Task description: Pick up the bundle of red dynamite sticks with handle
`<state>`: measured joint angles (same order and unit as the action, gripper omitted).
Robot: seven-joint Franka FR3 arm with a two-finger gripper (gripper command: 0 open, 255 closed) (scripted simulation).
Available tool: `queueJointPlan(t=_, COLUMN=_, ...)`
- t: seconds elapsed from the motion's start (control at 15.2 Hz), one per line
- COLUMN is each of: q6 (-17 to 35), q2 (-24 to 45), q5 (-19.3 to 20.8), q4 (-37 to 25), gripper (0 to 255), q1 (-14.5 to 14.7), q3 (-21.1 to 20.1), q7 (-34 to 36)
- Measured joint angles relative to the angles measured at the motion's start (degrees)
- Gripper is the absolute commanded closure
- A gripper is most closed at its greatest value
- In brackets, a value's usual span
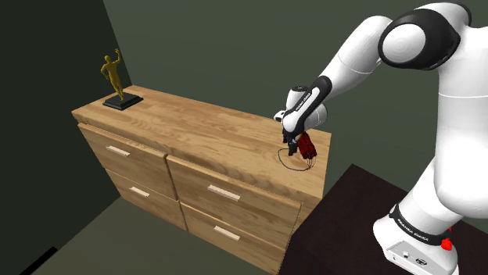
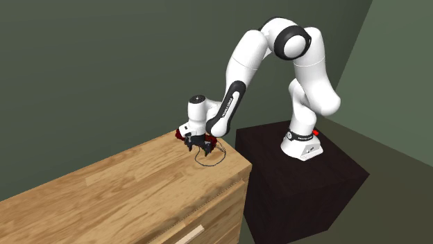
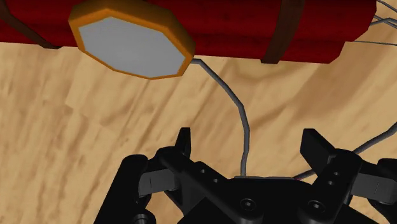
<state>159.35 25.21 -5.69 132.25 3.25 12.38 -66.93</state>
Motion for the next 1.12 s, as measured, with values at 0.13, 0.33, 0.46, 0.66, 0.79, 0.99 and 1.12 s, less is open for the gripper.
queueJointPlan(t=0.13, q6=0.1, q2=0.1, q5=-0.1, q4=0.0, gripper=255, q1=0.0, q3=-0.1, q7=0.0)
queueJointPlan(t=0.33, q6=0.2, q2=0.2, q5=-0.1, q4=0.0, gripper=255, q1=0.0, q3=-0.1, q7=0.0)
queueJointPlan(t=0.46, q6=0.2, q2=0.2, q5=-0.1, q4=0.0, gripper=255, q1=0.0, q3=-0.1, q7=0.0)
queueJointPlan(t=0.66, q6=0.2, q2=0.2, q5=-0.1, q4=0.0, gripper=255, q1=0.0, q3=-0.1, q7=0.0)
queueJointPlan(t=0.79, q6=-0.4, q2=-0.8, q5=0.2, q4=0.4, gripper=255, q1=0.2, q3=0.3, q7=0.1)
queueJointPlan(t=0.99, q6=-2.1, q2=-2.6, q5=0.9, q4=0.5, gripper=255, q1=0.7, q3=0.9, q7=0.6)
queueJointPlan(t=1.12, q6=-3.5, q2=-4.3, q5=1.5, q4=0.8, gripper=255, q1=1.1, q3=1.5, q7=0.9)
